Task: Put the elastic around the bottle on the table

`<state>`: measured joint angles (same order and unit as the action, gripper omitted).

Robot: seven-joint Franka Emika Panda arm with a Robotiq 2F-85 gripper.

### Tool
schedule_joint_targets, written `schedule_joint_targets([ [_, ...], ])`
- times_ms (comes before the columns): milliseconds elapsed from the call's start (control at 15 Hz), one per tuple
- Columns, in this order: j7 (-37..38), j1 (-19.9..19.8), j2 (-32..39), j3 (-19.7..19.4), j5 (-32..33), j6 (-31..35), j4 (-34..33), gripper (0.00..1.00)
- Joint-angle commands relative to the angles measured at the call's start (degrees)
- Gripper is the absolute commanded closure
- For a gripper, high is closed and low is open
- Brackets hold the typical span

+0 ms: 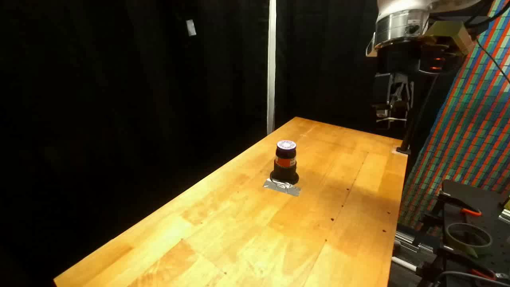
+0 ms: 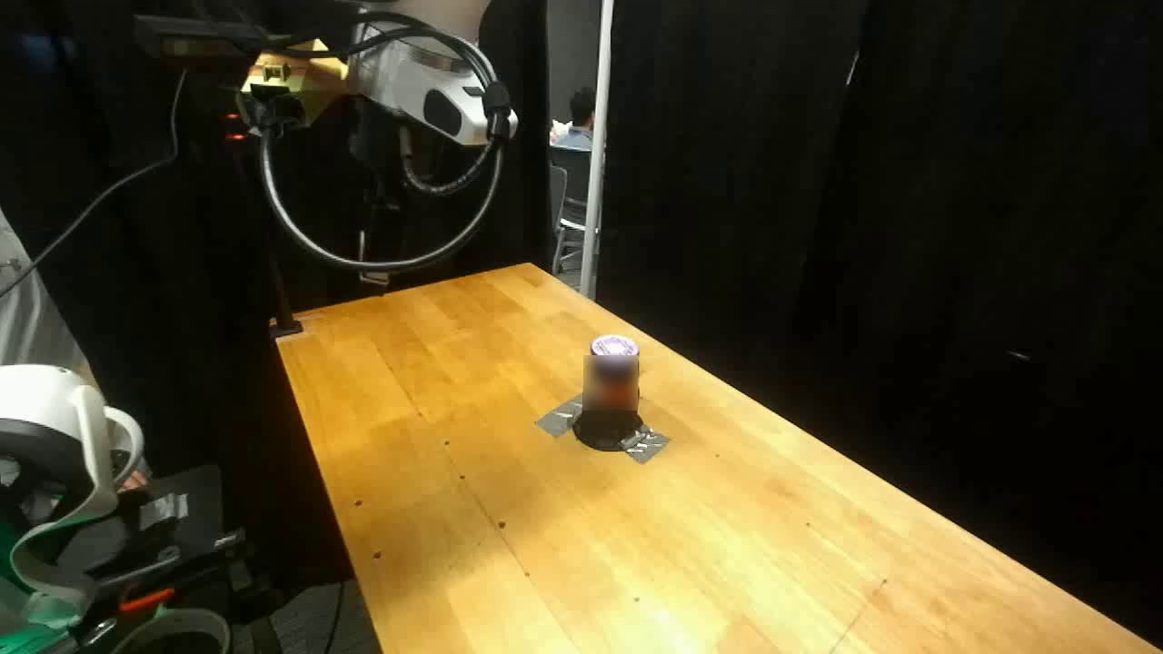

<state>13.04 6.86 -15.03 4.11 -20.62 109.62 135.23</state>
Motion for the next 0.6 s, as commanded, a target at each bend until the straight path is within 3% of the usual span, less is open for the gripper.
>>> schedule_joint_targets([
  [0, -0.13, -0.71, -0.02, 0.64, -0.14, -0.14, -0.19, 0.00],
  [267, 0.16, -1.01, 1.74, 0.80, 1.00, 1.18, -1.84, 0.00],
  [533, 1.64, -2.96, 10.68, 0.84, 9.43, 11.43, -8.56, 0.00],
])
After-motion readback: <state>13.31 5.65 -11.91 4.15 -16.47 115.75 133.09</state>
